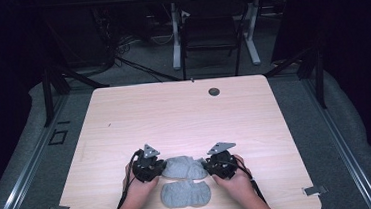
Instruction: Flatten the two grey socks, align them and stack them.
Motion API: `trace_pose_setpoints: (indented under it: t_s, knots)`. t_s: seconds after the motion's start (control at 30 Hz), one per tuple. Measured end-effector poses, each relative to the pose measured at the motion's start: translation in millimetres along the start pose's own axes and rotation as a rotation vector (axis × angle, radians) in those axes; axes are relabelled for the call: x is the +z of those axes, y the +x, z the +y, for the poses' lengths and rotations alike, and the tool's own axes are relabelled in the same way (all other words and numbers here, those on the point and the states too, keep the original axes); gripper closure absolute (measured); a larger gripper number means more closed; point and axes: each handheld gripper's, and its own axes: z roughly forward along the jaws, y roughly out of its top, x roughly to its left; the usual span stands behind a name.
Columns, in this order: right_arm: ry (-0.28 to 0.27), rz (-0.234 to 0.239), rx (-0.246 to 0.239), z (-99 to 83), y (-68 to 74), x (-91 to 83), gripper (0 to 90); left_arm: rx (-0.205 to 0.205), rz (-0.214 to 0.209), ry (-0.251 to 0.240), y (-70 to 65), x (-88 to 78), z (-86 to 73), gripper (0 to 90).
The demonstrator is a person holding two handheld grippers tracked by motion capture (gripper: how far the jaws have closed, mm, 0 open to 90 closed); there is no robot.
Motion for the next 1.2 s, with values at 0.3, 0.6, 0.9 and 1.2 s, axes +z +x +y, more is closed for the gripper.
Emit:
trace_pose_setpoints:
  t_s: [0.3, 0.6, 0.9, 1.2]
  knots:
    - [0.0, -0.006, -0.021, 1.2, 4.8, -0.8, 87.3, 0.002, -0.01, -0.009, -0.1, -2.8, -1.0, 87.1]
    - [-0.046, 0.01, 0.009, 6.5, 1.3, -13.5, 87.7, 0.004, -0.03, -0.043, -1.6, -12.8, 0.1, 87.5]
    - [-0.085, 0.021, 0.016, 15.7, 1.6, -37.1, 87.8, 0.028, -0.048, -0.094, -11.0, -30.6, 4.6, 87.5]
    - [-0.089, 0.043, -0.002, 20.2, 12.5, -55.5, 87.8, 0.046, -0.061, -0.121, -15.7, -51.5, 2.4, 87.5]
